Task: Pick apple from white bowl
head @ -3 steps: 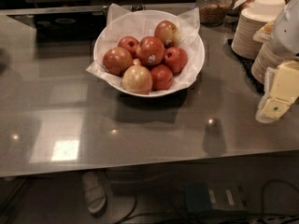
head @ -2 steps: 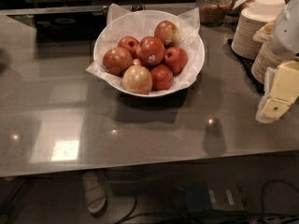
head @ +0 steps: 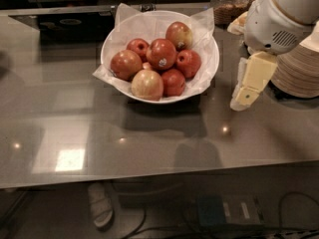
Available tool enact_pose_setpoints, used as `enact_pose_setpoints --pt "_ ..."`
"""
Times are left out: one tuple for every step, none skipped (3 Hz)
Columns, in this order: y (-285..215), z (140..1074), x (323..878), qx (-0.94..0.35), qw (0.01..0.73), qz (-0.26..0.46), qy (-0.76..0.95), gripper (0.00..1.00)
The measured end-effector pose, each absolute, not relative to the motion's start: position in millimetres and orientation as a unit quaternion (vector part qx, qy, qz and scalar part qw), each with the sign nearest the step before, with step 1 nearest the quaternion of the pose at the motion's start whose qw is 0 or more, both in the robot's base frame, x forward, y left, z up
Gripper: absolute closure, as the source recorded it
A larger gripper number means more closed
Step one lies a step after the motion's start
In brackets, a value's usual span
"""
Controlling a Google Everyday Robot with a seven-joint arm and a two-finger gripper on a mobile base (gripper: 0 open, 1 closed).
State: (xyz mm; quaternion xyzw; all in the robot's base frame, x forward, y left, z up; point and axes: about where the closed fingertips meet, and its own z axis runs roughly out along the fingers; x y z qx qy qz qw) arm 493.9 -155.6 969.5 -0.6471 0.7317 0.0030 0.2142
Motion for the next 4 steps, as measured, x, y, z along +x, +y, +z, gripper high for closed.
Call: enact_pose_setpoints --pt "-111 974 524 -0.672 0.247 0.022 0.698 0.00" --pt "-78 981 539 -0.692 0.272 0.031 0.668 0.00" --pt "-78 981 539 -0.692 0.272 0.031 0.668 0.00" --pt "-78 981 540 -0.692 0.276 0.028 0.666 0.00"
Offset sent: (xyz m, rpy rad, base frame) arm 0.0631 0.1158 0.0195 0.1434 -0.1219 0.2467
